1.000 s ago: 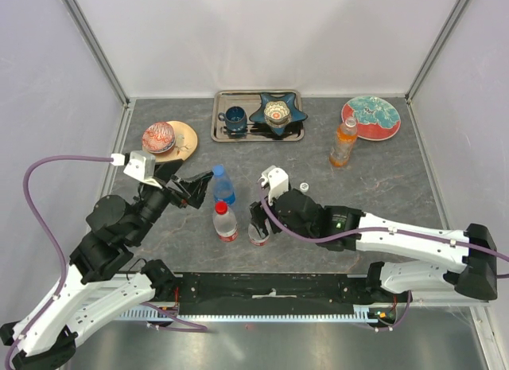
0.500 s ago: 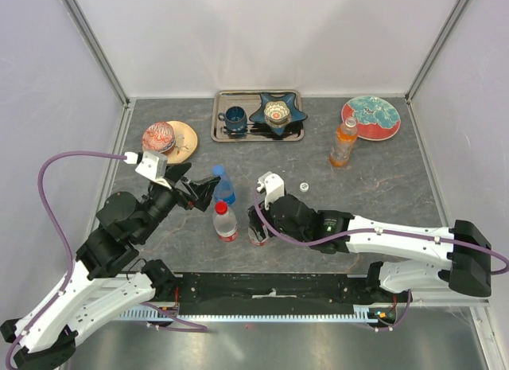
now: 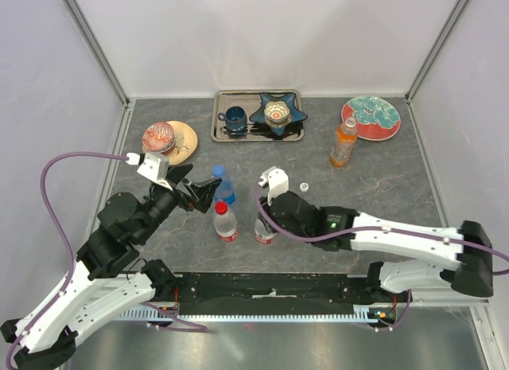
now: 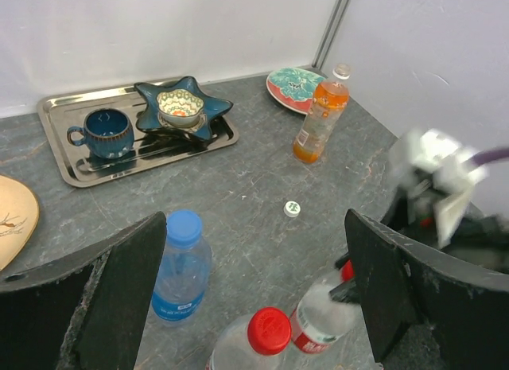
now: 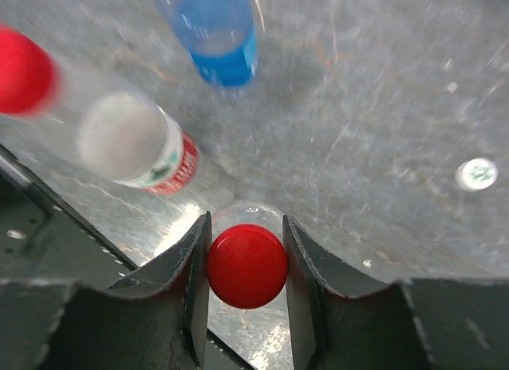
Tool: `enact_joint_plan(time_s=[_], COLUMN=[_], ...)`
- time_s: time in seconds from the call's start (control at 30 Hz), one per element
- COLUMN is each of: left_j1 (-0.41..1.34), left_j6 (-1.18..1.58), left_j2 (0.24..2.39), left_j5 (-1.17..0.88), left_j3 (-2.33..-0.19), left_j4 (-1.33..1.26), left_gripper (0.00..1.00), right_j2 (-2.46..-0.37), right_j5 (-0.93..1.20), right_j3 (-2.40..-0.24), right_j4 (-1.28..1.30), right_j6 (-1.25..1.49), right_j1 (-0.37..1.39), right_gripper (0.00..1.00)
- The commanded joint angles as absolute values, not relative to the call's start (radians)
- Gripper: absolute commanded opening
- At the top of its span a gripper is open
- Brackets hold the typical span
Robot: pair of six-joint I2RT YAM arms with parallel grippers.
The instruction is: Unscrew the bottle caps
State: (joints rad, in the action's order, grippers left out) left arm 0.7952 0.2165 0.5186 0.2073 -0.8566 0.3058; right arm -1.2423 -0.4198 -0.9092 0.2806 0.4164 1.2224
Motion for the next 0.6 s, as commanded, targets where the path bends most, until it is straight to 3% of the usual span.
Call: enact_joint_plan(time_s=[0.0, 0.17, 0.23, 0.33, 0.4, 0.57], left_j1=[0.795, 0.795, 0.795, 0.784, 0.724, 0.516], left_j6=[0.158, 0.126, 0.124, 0.184, 0.293, 0.535], left_j2=[0.52, 0.595, 0.721, 0.914, 0.948, 1.003], left_j5=[0.233, 0.299, 0.39, 0.462, 0.343, -0.44], left_j3=[-0.916, -0.985, -1.072, -1.236, -1.293, -1.276], left_j4=[0.275, 0.154, 0.162, 0.248, 0.244, -0.046], left_gripper=[0.99, 0.99, 1.0, 1.0, 1.0, 1.0], right_j2=[-1.001, -0.952, -0.998, -1.026, -1.032, -0.974], right_j5=[-0.558, -0.653, -0.695, -0.703, -0.683, -0.611], right_j3=[-1.19, -1.371, -1.411, -1.428, -1.431, -1.41], right_j4=[0.468, 0.546, 0.592, 0.584, 0.577, 0.526], right_j6=[0.368, 0.359, 0.395, 0.464, 0.5, 0.543], right_j1=[1.252, 1.252, 1.252, 1.25, 1.244, 1.209], right_gripper=[0.23, 0.21, 0.07, 0.0, 0.0, 0.0])
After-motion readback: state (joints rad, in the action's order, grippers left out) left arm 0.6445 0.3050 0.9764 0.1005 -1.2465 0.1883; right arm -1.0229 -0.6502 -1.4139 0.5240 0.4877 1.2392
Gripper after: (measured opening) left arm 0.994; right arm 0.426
